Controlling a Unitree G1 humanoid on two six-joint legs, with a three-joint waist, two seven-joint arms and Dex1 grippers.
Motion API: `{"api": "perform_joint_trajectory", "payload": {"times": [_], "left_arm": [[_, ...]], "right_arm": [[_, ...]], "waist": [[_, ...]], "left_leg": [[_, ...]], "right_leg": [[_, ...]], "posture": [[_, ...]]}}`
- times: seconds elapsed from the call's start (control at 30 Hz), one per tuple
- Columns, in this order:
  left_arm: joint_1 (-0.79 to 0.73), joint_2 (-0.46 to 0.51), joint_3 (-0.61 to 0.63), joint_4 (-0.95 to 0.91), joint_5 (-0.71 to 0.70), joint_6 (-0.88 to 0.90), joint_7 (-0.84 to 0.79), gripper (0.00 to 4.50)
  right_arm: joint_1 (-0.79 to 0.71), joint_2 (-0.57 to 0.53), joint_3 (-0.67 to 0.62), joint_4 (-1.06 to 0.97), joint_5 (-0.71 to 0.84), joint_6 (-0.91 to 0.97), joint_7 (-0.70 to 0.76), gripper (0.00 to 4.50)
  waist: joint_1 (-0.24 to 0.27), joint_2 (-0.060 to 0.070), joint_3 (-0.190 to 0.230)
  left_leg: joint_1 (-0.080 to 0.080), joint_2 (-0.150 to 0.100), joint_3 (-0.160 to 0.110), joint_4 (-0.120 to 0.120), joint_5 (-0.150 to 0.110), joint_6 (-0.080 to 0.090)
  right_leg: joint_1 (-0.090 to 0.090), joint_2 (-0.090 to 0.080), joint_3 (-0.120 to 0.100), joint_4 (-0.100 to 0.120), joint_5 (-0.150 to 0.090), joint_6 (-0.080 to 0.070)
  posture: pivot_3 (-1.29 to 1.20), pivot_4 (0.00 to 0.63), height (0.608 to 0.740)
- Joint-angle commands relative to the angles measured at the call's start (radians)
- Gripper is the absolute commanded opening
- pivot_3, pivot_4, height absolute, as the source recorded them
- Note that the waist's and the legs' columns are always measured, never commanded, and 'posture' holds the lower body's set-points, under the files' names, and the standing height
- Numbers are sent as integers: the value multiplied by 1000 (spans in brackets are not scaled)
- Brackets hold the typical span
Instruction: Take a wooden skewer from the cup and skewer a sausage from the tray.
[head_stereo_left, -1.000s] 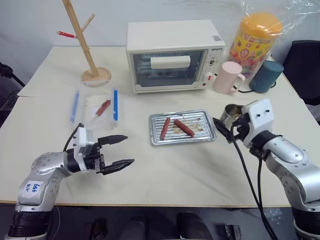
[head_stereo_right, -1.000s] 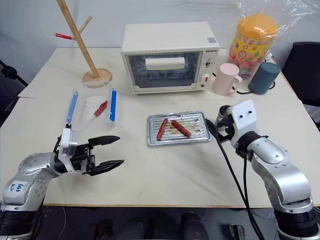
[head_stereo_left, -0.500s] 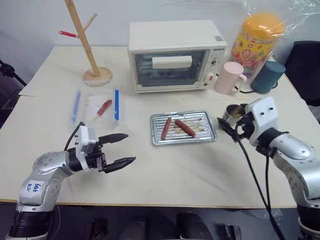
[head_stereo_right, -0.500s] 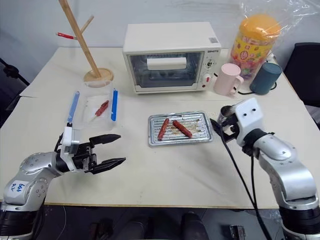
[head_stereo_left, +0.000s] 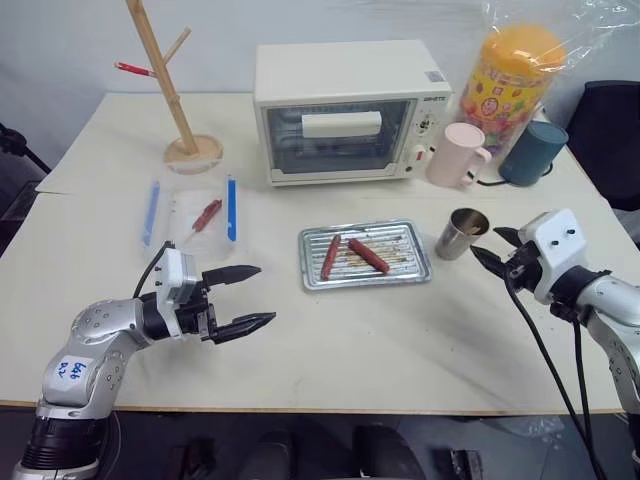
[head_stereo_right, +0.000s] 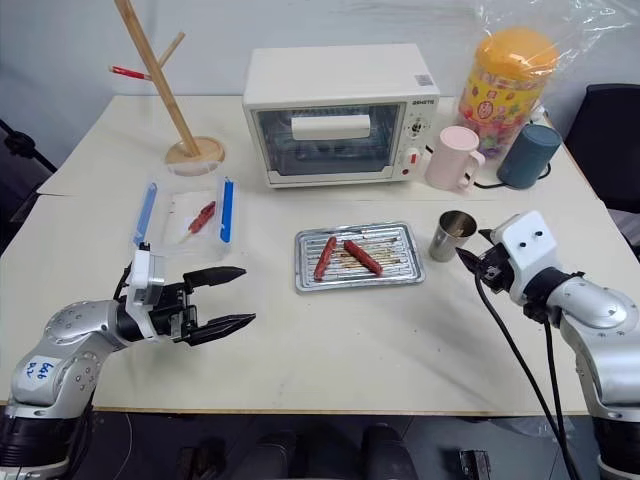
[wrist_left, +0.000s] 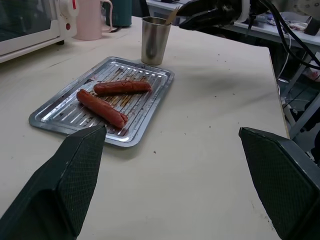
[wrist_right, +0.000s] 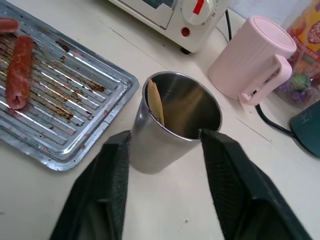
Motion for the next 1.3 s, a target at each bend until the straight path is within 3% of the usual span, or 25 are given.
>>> {"api": "perform_joint_trajectory", "payload": {"times": [0.03,0.67,0.77,0.97,1.3], "left_arm": [[-10,4,8,-34,-7,3,5,4500],[6,2,17,-62,-13,16,24,4500],[6,0,16,-62,-11,15,26,4500],[8,-4,14,-55,-9,9,25,4500],[8,-8,12,-44,-4,-1,21,4500]], "right_arm": [[-22,-4,-4,15,-21,-38,14,2037],[-95,16,40,122,-60,-118,77,2037],[-98,19,38,131,-64,-128,81,1605],[-99,24,32,141,-72,-145,84,50],[-91,14,15,151,-50,-126,107,19]], "waist": [[0,0,0],[0,0,0],[0,0,0],[-1,0,0],[-1,0,0]], "left_leg": [[0,0,0,0,0,0],[0,0,0,0,0,0],[0,0,0,0,0,0],[0,0,0,0,0,0],[0,0,0,0,0,0]], "right_leg": [[0,0,0,0,0,0],[0,0,0,0,0,0],[0,0,0,0,0,0],[0,0,0,0,0,0],[0,0,0,0,0,0]], "posture": [[0,150,740],[0,150,740],[0,150,740],[0,150,740],[0,150,740]]}}
